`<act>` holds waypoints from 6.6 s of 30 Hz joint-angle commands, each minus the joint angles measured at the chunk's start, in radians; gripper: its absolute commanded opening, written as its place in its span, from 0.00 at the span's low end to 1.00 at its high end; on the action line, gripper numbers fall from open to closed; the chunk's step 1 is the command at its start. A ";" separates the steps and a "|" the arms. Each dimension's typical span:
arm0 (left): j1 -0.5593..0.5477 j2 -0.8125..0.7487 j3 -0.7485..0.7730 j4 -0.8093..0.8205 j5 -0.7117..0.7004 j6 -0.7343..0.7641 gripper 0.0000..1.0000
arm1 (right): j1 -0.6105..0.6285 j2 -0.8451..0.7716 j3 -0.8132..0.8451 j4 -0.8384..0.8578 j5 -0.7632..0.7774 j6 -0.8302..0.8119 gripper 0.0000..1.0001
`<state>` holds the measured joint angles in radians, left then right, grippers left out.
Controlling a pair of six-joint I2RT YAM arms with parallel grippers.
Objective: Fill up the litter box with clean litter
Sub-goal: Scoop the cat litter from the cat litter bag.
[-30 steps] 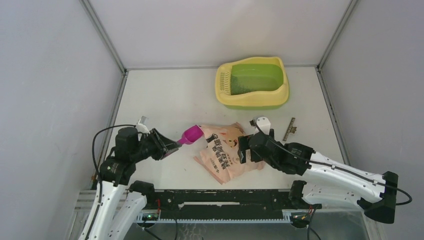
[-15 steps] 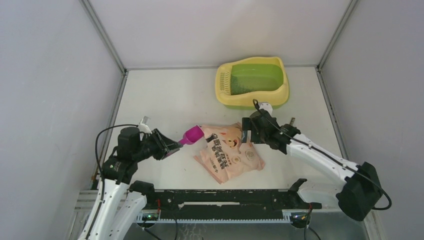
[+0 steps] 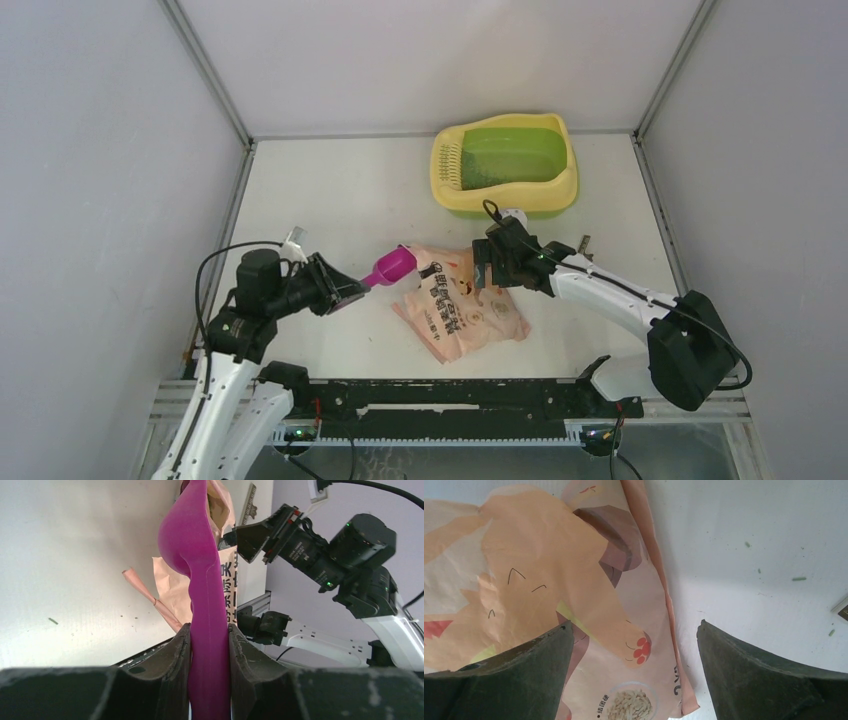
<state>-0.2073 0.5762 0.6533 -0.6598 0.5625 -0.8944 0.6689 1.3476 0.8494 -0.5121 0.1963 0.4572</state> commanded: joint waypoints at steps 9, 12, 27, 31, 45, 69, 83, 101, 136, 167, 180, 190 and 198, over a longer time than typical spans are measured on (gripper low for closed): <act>-0.006 -0.032 0.008 0.040 0.150 -0.012 0.05 | 0.053 0.027 0.020 0.019 0.055 -0.084 0.99; -0.007 -0.038 0.004 0.038 0.154 -0.011 0.05 | 0.089 0.030 0.020 0.012 0.080 -0.095 0.99; -0.011 -0.113 -0.106 -0.117 0.093 0.075 0.06 | 0.101 -0.175 0.023 -0.049 0.037 -0.081 0.99; -0.017 -0.154 -0.146 -0.117 0.084 0.057 0.06 | -0.033 -0.275 0.015 -0.103 -0.084 0.027 0.99; -0.098 -0.335 -0.244 -0.119 0.060 -0.041 0.06 | -0.272 -0.204 -0.179 -0.092 -0.227 0.305 0.96; -0.130 -0.521 -0.315 -0.228 0.049 -0.064 0.06 | -0.174 0.166 0.060 0.096 -0.136 0.061 0.92; -0.131 -0.583 -0.297 -0.269 0.070 -0.087 0.06 | -0.034 0.396 0.210 0.114 -0.184 -0.066 0.72; -0.130 -0.670 -0.372 -0.144 -0.060 -0.231 0.06 | 0.032 0.333 0.432 0.077 -0.247 -0.201 0.79; -0.403 -0.639 -0.421 0.086 -0.135 -0.368 0.07 | 0.688 -0.752 -0.469 -0.134 0.296 1.095 0.89; -0.537 -0.416 -0.556 0.409 -0.327 -0.458 0.06 | 0.733 -0.818 -0.460 -0.222 0.354 1.126 0.32; -0.547 -0.142 -0.509 0.503 -0.326 -0.538 0.06 | 0.709 -0.643 -0.426 -0.145 0.440 1.040 0.03; -0.522 0.121 -0.490 0.802 -0.412 -0.598 0.04 | 0.600 -0.793 -0.473 -0.128 0.321 0.856 0.00; -0.517 0.331 -0.412 0.884 -0.444 -0.562 0.02 | 0.502 -0.795 -0.354 -0.214 0.225 0.703 0.26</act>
<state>-0.7361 0.8814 0.1898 0.2153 0.1894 -1.4754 1.2072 0.5510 0.3744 -0.6743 0.4541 1.2827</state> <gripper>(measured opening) 0.321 0.117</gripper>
